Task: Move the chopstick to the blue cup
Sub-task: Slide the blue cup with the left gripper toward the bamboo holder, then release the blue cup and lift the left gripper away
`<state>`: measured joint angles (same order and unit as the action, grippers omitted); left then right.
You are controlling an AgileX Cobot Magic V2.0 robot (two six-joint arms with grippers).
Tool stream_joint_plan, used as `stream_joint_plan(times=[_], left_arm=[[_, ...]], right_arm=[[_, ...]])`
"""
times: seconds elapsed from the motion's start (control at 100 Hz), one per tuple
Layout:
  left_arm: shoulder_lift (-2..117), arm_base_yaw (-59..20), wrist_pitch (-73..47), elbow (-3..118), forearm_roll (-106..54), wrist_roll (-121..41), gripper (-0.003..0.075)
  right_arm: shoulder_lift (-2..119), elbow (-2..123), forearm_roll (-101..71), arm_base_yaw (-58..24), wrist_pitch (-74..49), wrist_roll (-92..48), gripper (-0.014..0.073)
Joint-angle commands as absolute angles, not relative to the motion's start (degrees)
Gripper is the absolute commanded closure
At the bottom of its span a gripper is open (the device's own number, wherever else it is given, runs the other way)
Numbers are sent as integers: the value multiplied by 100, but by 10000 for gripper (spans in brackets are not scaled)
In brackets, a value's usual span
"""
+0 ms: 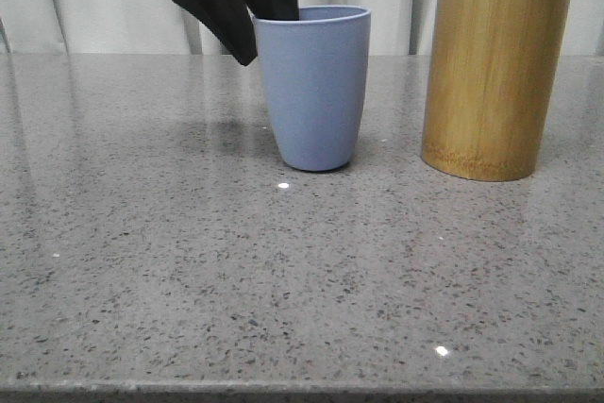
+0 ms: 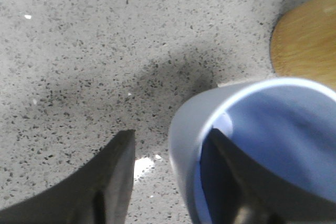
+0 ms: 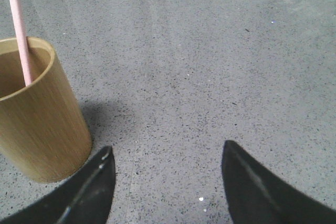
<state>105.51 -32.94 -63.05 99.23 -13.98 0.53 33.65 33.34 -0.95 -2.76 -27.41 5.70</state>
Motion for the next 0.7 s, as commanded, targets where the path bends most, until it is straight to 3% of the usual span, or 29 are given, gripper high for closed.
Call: stream_joint_plan(times=[0.0,0.47,0.69], left_arm=[[10182,-3335,-6036,10119,-1611,57,420],[9551,-3335,-5612,10119,-1622,57,422],[9087,-3322,-5628,10081,-835,131,424]], right_arm=[[3411,3550,-38,-247,-2300,541,137],[3411,3550,-38,-247,-2300,541,137],[3507,3550,-38,-426,-2259,541,137]])
